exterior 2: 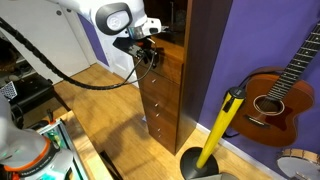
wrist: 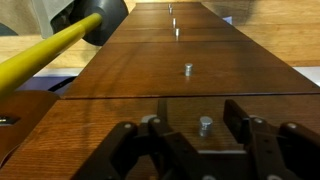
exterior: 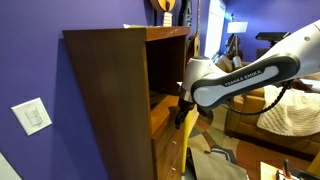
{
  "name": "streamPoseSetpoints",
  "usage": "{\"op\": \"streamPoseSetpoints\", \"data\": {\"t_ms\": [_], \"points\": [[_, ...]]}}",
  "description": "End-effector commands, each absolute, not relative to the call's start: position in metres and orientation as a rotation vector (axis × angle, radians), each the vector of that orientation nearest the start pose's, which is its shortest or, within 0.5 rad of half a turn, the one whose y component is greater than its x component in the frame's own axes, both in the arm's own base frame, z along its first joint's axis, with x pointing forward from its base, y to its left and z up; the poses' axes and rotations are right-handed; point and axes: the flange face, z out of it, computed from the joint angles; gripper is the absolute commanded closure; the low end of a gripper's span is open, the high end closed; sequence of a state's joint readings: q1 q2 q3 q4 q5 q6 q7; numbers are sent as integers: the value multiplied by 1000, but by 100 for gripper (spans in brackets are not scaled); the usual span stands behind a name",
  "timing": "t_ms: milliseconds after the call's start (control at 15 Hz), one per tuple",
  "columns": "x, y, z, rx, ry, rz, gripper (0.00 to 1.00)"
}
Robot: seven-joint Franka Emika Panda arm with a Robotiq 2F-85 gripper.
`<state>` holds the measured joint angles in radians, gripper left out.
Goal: Open the top drawer on the chest of drawers
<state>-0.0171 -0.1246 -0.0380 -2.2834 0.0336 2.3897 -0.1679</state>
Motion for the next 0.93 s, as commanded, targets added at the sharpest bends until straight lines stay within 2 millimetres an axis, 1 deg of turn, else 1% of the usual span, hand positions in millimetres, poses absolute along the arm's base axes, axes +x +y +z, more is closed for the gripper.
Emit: {"op": "streamPoseSetpoints", "data": {"t_ms": [0, 67, 133, 200, 467, 667, 733, 867], "points": [[522, -29, 425, -3123, -124, -388, 21], [522, -29, 424, -3121, -126, -390, 50], [523, -28, 423, -3121, -130, -393, 46], [523, -28, 423, -3120, -131, -396, 47], [526, -28, 420, -3115, -142, -406, 81], [528, -20, 421, -3113, -172, -416, 99], [528, -18, 421, -3113, -182, -416, 100], [528, -19, 420, -3114, -180, -412, 96]]}}
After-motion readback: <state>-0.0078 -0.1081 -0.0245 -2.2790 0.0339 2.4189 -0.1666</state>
